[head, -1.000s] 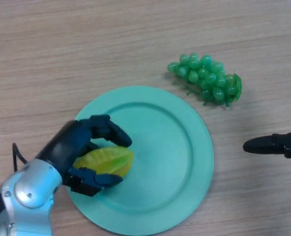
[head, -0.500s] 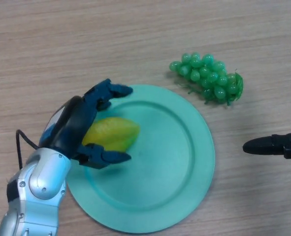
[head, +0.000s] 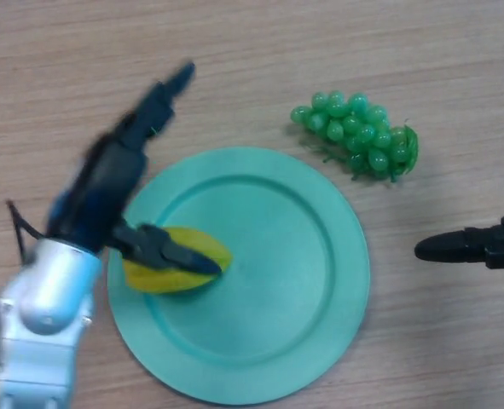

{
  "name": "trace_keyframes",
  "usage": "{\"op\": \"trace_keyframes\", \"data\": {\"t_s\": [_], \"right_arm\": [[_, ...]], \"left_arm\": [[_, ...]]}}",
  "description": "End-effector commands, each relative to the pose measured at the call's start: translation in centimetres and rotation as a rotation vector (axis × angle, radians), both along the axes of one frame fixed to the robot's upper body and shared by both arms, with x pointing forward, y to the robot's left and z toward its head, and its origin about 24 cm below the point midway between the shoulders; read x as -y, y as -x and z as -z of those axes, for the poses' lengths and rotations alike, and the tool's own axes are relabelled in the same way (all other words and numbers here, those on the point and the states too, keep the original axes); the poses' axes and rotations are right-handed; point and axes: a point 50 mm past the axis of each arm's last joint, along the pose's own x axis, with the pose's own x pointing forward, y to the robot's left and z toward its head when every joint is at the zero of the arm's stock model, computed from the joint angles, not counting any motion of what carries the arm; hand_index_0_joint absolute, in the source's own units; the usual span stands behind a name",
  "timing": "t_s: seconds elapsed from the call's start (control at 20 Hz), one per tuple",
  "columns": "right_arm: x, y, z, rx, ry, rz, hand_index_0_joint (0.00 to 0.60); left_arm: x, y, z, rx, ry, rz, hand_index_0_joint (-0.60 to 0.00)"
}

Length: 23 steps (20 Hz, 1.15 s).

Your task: Pick up the yellow starfruit and place it on the plate

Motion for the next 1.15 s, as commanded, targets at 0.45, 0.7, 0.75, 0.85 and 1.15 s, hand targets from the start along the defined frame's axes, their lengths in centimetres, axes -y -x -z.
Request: {"op": "trace_keyframes", "data": {"t_s": [0.45, 0.7, 0.75, 0.85, 1.15], "right_arm": [[-1.3, 0.7, -2.2, 0.168, -0.19, -0.17, 0.0], [-1.5, 0.3, -2.0, 0.168, -0.194, -0.188, 0.0], [-1.5, 0.2, -1.9, 0.168, -0.18, -0.186, 0.0], [-1.4, 0.2, -1.8, 0.167, -0.172, -0.188, 0.0], [-1.3, -0.2, -1.4, 0.163, -0.139, -0.174, 0.0]], "left_arm": [[-4.0, 3.2, -2.2, 0.097, 0.438, 0.083, 0.0], [-3.3, 3.9, -1.3, 0.036, 0.369, 0.071, 0.0], [-3.3, 3.9, -1.2, 0.043, 0.362, 0.051, 0.0], [-3.5, 3.9, -1.3, 0.06, 0.361, 0.024, 0.0], [-4.2, 3.4, -1.6, 0.068, 0.246, -0.047, 0.0]]}}
